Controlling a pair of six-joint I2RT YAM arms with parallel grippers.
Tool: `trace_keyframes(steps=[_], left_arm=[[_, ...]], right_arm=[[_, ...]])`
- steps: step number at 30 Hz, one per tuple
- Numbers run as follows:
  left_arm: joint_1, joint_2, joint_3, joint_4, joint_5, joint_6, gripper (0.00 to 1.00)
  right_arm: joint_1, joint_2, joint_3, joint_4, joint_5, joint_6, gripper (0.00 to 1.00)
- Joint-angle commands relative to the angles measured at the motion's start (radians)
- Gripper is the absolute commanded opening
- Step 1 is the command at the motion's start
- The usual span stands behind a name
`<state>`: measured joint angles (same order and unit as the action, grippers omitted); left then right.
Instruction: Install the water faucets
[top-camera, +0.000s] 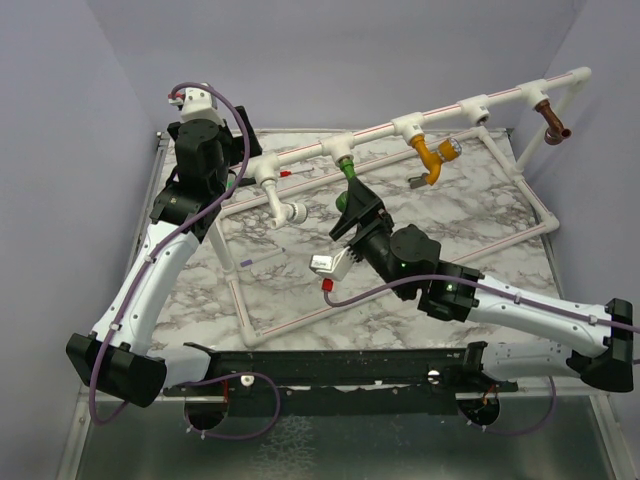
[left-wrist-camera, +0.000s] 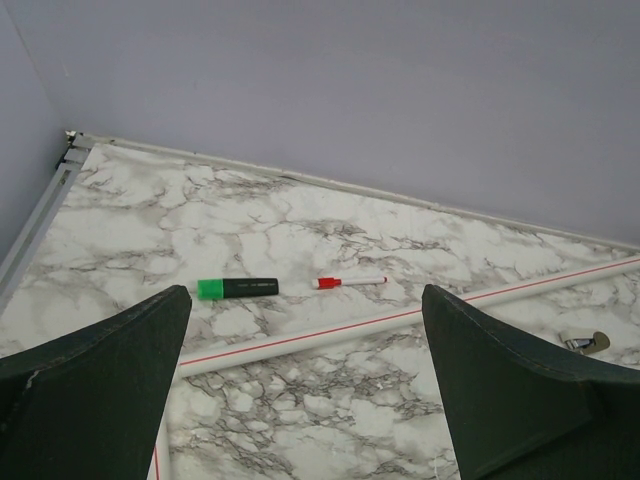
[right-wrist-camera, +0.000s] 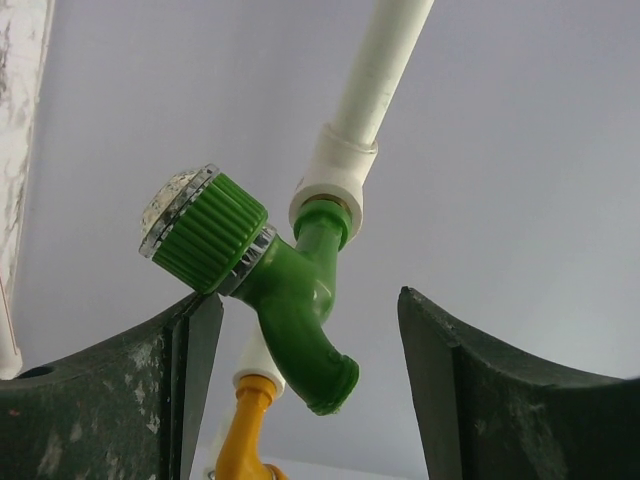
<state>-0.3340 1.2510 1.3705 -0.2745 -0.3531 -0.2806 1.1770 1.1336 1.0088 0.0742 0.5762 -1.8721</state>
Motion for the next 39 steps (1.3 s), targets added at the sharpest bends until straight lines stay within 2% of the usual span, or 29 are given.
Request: trace_keyframes(steps=[1, 5, 13, 20, 23, 29, 32, 39], left_arm=[[-0.02, 0.035, -0.056, -0.2, 0.088, 0.018, 0.99], [-0.02, 0.037, -0.056, -0.2, 0.088, 0.017, 0.99], [-0.019, 0.036, -0.056, -0.2, 0.089, 0.017, 0.99], [-0.017, 0.035, -0.056, -0.2, 0.095, 0.015, 0.99], [-0.017, 0.037, -0.056, -0.2, 0.098, 0.014, 0.99], [-0.015, 0.037, -0.054, -0.2, 0.101, 0.014, 0.99], [-0.014, 0.036, -0.054, -0.2, 0.102, 0.013, 0.99], [-0.014, 0.038, -0.054, -0.2, 0.106, 0.012, 0.99]], right_arm=[[0.008, 0.026, 0.033, 0.044, 0.035, -0.03, 0.73], [0.007, 0.039, 0.033, 0.051, 0.049, -0.036, 0.66], [0.012, 0.052, 0.013, 0.063, 0.04, -0.039, 0.65], [0.016, 0.057, -0.027, 0.083, 0.034, -0.024, 0.56], [0.017, 0.062, -0.039, 0.089, 0.039, -0.015, 0.47], [0.02, 0.076, -0.058, 0.153, 0.069, 0.024, 0.15], [0.023, 0.086, -0.064, 0.201, 0.092, 0.078, 0.02], [0.033, 0.068, -0.066, 0.265, 0.059, 0.348, 0.01]])
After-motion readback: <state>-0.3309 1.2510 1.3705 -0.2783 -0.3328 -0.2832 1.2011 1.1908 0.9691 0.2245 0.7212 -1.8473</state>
